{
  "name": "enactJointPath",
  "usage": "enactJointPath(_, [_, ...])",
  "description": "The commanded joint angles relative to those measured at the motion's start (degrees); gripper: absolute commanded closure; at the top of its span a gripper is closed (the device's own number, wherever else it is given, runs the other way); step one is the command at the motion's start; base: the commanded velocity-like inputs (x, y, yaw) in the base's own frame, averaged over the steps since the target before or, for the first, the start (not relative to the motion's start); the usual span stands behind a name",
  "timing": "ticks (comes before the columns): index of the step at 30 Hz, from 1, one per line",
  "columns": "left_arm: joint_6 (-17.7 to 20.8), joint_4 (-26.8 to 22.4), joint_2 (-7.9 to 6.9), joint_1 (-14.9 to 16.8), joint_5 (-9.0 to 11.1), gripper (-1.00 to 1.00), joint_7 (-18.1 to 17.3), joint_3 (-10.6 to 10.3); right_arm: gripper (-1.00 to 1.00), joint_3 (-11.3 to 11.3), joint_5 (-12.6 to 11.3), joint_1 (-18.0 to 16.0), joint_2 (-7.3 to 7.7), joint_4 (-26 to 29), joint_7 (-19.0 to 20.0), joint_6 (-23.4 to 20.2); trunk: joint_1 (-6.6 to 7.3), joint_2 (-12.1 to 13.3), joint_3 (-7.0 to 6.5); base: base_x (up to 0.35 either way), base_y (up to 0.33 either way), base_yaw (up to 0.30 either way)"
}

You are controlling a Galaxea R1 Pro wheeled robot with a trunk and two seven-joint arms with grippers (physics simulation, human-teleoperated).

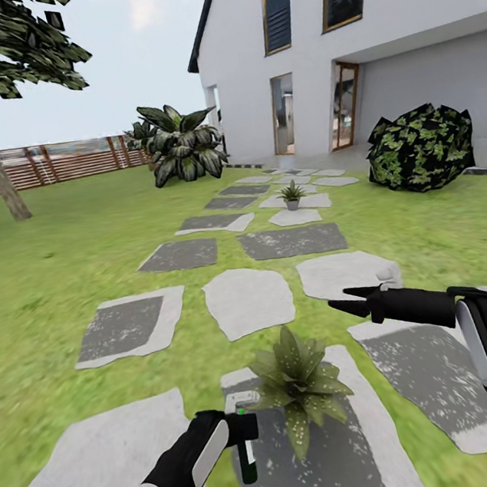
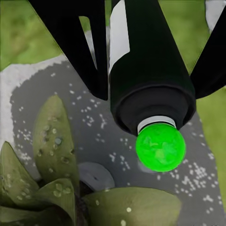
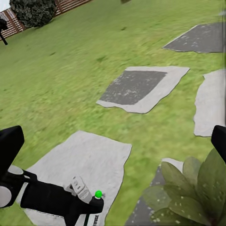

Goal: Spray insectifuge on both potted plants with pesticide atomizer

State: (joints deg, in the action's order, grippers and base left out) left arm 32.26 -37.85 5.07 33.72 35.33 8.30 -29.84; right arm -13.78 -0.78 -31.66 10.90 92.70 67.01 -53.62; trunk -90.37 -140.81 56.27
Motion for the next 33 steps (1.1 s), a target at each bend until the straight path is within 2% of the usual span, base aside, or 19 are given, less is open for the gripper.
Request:
enactJointPath(1, [0.1,0.0,-0.05,0.0,0.6,1.0,0.5,-0.2,-1.0,0.0,-0.1,0.0,-0.01,0.0,0.1,-0.5,0.01,0.0,0.01,0.0,0.294,-0.259])
enactJointPath(14, [-0.1,0.1,0.03,0.0,0.6,1.0,0.5,-0.2,-1.0,0.0,-0.1,0.0,0.04,0.0,0.5,-0.4,0.01,0.0,-0.52,0.0,0.251,-0.254])
enactJointPath(21, [-1.3,1.5,0.04,-0.5,0.7,1.0,0.2,-0.2,-1.0,-0.1,-0.1,0.0,0.04,0.0,0.7,-0.8,0.01,0.0,-0.54,0.069,0.146,-0.046])
enactJointPath(26, [-0.9,2.1,0.03,-0.5,0.6,1.0,-2.7,-0.3,-1.0,-0.2,-0.2,0.0,0.08,0.0,0.7,-1.0,0.01,0.0,-0.54,0.148,0.262,-0.237])
enactJointPath(31, [1.3,3.1,0.13,-0.5,0.5,1.0,-3.3,-0.4,-1.0,-0.2,-0.2,-0.1,0.08,0.0,0.7,-1.0,0.01,0.0,-0.54,0.143,0.226,-0.271])
enactJointPath(33, [1.8,3.2,0.51,-0.5,0.4,1.0,-3.4,-2.2,-1.0,-0.2,-0.2,0.0,0.08,0.0,0.7,-1.0,0.01,0.0,-0.54,0.052,0.07,-0.274])
